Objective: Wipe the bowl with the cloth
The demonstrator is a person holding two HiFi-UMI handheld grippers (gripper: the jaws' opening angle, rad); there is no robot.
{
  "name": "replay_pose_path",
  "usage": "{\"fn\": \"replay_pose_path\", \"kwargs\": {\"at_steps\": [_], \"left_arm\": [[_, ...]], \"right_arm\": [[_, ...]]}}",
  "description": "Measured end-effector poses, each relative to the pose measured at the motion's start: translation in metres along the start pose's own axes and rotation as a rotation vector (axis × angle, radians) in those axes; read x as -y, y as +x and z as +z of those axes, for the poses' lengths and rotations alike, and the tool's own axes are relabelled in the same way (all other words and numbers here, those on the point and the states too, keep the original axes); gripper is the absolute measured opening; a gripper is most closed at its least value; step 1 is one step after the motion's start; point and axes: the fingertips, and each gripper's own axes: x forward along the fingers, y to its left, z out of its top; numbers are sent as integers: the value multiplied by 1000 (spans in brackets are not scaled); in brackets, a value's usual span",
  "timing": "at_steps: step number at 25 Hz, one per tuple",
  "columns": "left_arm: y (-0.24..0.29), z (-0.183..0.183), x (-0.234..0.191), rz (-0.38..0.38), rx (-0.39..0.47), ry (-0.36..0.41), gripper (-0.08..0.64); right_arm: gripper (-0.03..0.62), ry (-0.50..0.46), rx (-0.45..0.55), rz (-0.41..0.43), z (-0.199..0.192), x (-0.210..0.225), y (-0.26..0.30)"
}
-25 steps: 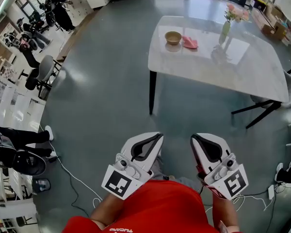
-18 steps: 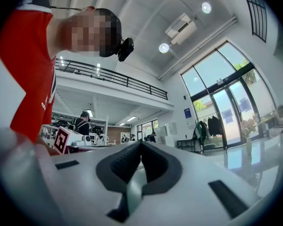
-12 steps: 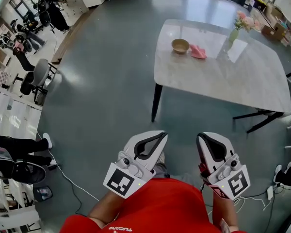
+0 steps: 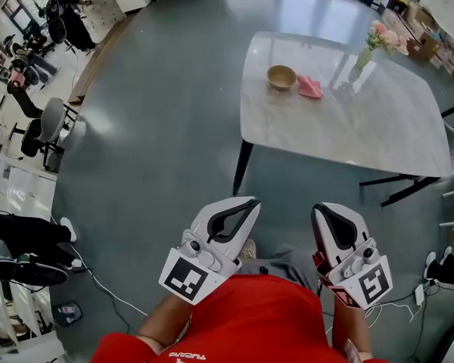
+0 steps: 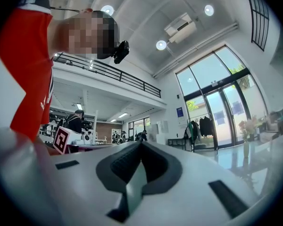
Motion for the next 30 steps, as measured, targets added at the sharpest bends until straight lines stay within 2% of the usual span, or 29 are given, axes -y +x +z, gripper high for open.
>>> {"fn": "replay_pose_path", "kwargs": {"at_steps": [7, 14, 30], "left_arm": [[12, -3, -13, -13, -4, -7, 5], [33, -8, -32, 12, -7, -2, 5], [135, -23, -92, 46, -39, 2, 5]], "right_arm": [[2, -4, -2, -13, -3, 13, 12], [2, 1, 9, -5, -10, 39, 27], [2, -26, 14, 22, -15, 153, 82]]}}
